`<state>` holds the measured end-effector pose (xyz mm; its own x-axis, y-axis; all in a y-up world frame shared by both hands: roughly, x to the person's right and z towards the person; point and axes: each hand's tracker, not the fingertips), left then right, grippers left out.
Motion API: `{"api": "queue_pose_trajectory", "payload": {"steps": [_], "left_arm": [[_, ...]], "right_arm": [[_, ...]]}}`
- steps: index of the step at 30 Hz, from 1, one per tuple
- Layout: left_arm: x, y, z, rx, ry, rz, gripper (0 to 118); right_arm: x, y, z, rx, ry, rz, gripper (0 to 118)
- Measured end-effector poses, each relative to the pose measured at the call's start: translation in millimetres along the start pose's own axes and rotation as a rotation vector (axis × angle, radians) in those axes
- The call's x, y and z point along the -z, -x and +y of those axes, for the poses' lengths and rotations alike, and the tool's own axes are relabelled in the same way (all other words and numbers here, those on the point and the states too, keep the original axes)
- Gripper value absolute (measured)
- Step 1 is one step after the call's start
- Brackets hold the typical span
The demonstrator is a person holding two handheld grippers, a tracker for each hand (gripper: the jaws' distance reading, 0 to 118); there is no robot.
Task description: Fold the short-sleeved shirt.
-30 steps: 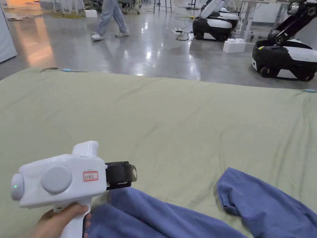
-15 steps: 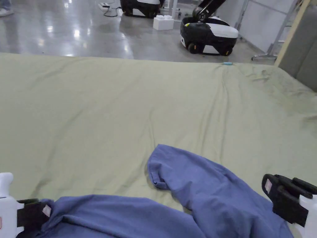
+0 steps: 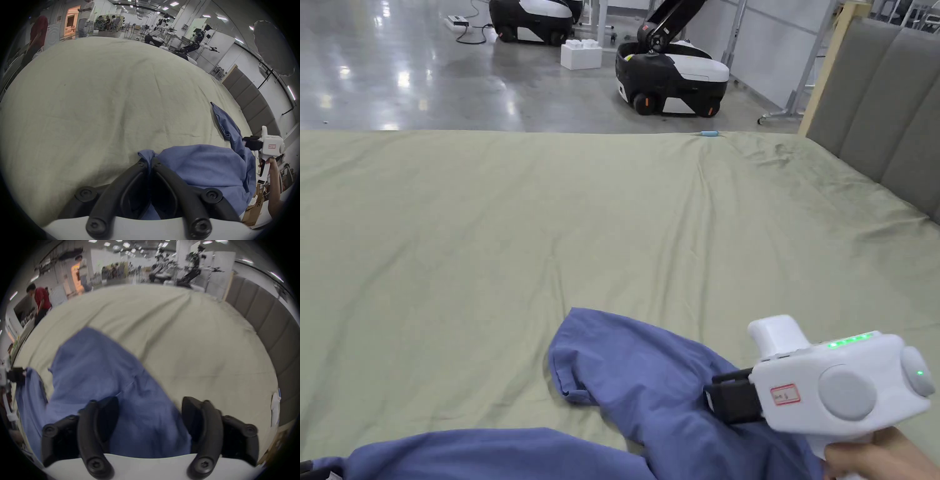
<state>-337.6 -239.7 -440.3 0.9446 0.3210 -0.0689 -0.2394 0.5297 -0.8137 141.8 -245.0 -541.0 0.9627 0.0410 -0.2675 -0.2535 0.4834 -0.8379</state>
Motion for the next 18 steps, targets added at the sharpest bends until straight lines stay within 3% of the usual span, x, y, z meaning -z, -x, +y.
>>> {"api": "queue_pose_trajectory", "payload": {"steps": [2,3,4,6,9,13,18], "left_arm": [[0.1,-2.6,1.1,-0.001,0.000,0.005,3],[-0.3,-3.5,0.7,0.000,-0.002,0.011,3],[-0.9,-4.0,0.4,0.011,-0.008,0.022,3],[-4.8,-8.6,0.1,0.039,-0.023,0.033,3],[-22.9,-10.2,1.9,0.032,-0.044,-0.005,3],[-69.1,-9.8,12.9,-0.009,-0.166,-0.051,3],[-155.7,-14.0,33.7,-0.014,-0.398,-0.105,3]], "right_arm": [[-0.2,11.0,-2.9,-0.010,-0.047,-0.051,64],[-8.2,13.0,1.9,-0.016,-0.029,-0.024,38],[-12.9,16.4,4.9,-0.011,-0.029,0.037,4],[-13.5,25.6,7.5,-0.006,-0.018,0.012,4],[-22.4,35.6,4.3,-0.096,-0.064,-0.027,4],[-69.6,29.1,-0.5,0.035,-0.191,0.035,4],[-171.0,10.8,-9.8,0.080,-0.463,0.022,4]]}}
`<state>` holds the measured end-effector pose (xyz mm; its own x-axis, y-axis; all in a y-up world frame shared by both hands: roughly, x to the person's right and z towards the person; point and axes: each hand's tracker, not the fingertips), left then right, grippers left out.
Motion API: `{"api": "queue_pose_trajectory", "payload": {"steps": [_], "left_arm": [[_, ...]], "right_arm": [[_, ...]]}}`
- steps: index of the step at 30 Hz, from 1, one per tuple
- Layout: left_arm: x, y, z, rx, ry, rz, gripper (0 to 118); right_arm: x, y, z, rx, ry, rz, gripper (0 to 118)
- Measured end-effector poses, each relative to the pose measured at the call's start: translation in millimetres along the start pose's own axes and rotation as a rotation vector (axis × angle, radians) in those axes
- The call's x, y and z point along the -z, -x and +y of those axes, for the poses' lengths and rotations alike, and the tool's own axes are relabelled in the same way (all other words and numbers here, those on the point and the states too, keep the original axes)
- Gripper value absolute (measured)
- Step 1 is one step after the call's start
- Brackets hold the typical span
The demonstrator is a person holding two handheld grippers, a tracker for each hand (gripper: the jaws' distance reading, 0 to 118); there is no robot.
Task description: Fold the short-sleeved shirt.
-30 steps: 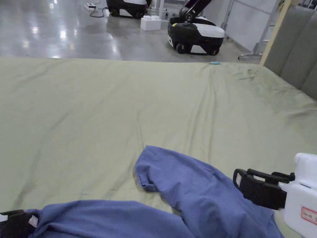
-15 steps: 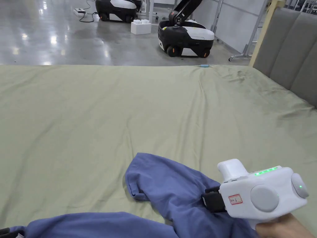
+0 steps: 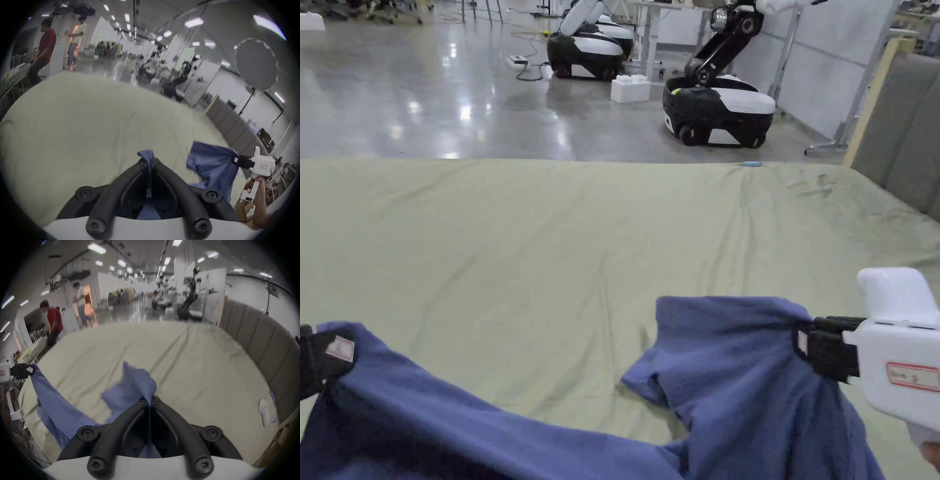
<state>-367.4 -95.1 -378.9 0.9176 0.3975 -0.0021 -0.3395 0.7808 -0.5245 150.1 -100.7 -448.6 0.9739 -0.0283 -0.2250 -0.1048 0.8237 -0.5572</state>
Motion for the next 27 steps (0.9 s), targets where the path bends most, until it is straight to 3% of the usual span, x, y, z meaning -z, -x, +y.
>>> {"api": "queue_pose_trajectory", "payload": {"steps": [2,8,13,20,27], "left_arm": [[-29.0,-8.1,19.9,0.030,-0.082,0.002,3],[-92.4,-25.2,78.2,0.087,-0.275,-0.031,3],[-120.0,-41.4,123.9,0.165,-0.411,0.028,3],[-122.8,-55.8,200.9,0.148,-0.491,0.070,3],[-86.0,-61.9,268.2,0.099,-0.498,0.142,3]], "right_arm": [[-39.2,-7.3,14.2,0.035,-0.119,0.051,4],[-123.0,-13.7,57.5,0.052,-0.364,0.021,4],[-160.8,-23.1,102.4,0.130,-0.512,0.063,4],[-163.0,-26.5,196.6,0.106,-0.597,0.016,4],[-124.8,-12.9,285.1,0.069,-0.605,-0.016,4]]}}
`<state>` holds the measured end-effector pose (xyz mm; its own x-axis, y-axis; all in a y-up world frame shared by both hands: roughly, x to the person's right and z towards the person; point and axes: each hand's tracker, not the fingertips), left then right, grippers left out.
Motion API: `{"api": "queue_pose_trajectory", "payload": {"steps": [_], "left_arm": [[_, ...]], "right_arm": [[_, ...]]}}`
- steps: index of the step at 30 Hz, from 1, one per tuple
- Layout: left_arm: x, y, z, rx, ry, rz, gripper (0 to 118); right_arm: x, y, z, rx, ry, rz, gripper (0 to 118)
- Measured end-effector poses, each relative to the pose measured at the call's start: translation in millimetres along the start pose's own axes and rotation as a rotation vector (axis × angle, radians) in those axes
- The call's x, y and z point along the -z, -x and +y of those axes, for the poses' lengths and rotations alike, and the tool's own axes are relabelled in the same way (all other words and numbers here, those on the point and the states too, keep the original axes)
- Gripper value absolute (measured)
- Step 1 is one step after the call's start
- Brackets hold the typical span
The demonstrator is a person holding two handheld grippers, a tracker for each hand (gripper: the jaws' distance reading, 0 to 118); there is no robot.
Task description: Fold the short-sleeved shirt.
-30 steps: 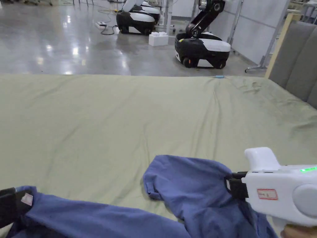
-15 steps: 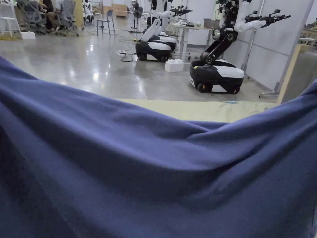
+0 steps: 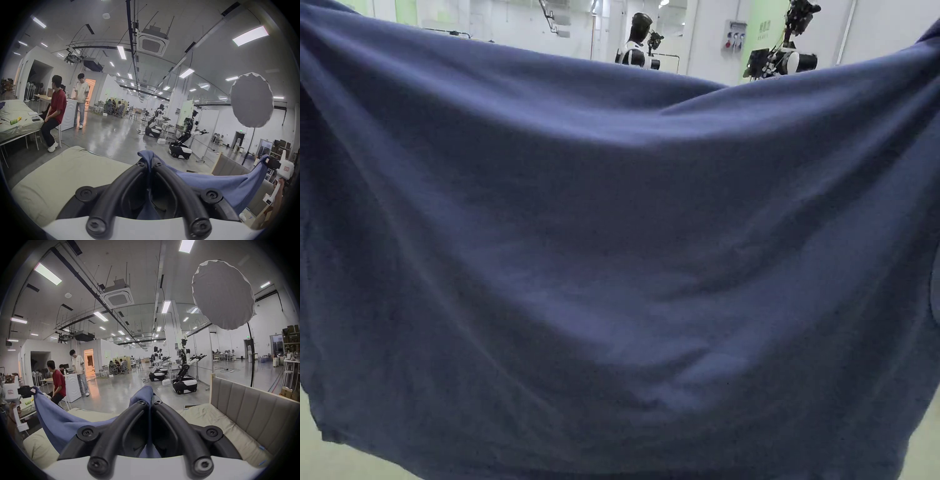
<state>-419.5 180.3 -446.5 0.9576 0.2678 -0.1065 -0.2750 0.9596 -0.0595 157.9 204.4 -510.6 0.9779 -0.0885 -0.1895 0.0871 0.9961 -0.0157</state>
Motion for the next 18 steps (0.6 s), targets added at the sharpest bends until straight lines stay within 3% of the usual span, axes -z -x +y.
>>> {"api": "queue_pose_trajectory", "payload": {"steps": [10,18], "left_arm": [[115.8,-13.1,11.0,0.048,0.025,0.088,3],[193.2,-25.7,10.0,0.041,-0.044,0.134,3]], "right_arm": [[123.9,23.6,33.9,-0.035,-0.065,-0.110,4],[191.6,28.8,24.5,-0.079,-0.115,-0.175,4]]}}
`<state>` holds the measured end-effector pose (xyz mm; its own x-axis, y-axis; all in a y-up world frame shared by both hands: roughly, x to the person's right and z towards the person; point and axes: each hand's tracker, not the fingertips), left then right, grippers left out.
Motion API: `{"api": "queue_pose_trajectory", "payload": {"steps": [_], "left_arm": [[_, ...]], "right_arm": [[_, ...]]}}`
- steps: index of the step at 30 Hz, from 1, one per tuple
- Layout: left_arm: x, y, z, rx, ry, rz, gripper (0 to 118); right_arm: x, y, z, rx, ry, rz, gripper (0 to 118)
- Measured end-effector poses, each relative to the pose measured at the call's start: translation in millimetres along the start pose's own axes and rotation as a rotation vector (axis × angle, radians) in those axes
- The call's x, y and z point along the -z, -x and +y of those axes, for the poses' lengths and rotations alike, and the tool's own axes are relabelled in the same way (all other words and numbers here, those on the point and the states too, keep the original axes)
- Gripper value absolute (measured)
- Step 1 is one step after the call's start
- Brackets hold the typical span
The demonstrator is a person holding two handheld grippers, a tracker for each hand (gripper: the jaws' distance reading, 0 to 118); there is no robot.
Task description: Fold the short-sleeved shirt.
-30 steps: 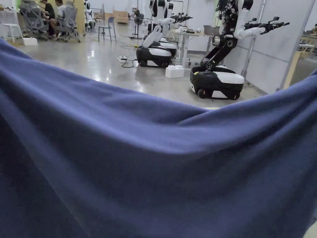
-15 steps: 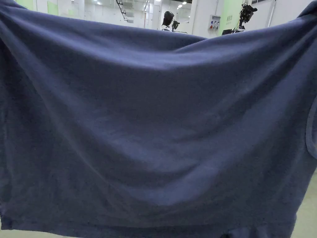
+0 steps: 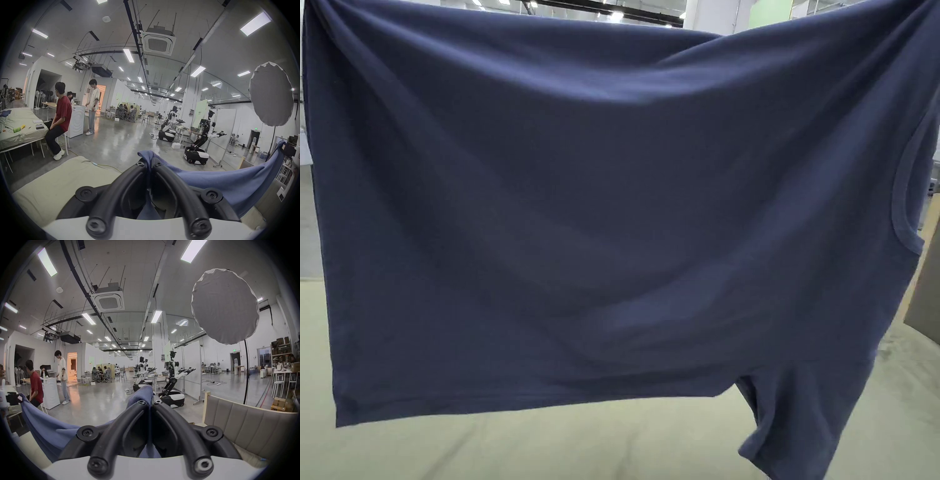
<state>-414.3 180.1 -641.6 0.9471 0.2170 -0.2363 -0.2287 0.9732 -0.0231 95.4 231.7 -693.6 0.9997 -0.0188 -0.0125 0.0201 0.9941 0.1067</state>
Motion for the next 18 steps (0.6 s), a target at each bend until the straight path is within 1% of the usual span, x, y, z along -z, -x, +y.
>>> {"api": "queue_pose_trajectory", "payload": {"steps": [4,6,7,8,10,12,13,16,18], "left_arm": [[24.9,-7.1,-10.0,0.022,-0.011,0.018,3],[35.1,-8.5,-24.6,0.040,-0.008,0.012,3],[40.5,-8.3,-37.9,0.051,-0.003,0.000,3],[46.0,-7.1,-56.4,0.064,0.018,-0.017,3],[52.5,-6.6,-83.0,0.098,0.060,-0.040,3],[54.2,-3.9,-120.5,0.133,0.112,-0.072,3],[53.8,-1.2,-137.3,0.141,0.143,-0.087,3],[50.4,9.3,-181.4,0.154,0.222,-0.080,3],[42.9,19.6,-206.9,0.153,0.245,-0.077,3]], "right_arm": [[21.6,0.7,-19.4,-0.011,-0.016,-0.004,4],[27.1,-0.7,-37.6,0.022,0.002,-0.005,4],[30.7,-3.8,-52.2,0.051,0.017,0.013,4],[34.6,-7.4,-72.6,0.078,0.048,0.026,4],[34.8,-11.4,-99.9,0.109,0.096,0.028,4],[32.2,-17.6,-138.0,0.147,0.156,0.055,4],[30.2,-19.9,-154.8,0.142,0.189,0.063,4],[15.5,-24.0,-198.5,0.080,0.268,0.081,4],[-3.1,-26.3,-220.8,0.084,0.308,0.102,4]]}}
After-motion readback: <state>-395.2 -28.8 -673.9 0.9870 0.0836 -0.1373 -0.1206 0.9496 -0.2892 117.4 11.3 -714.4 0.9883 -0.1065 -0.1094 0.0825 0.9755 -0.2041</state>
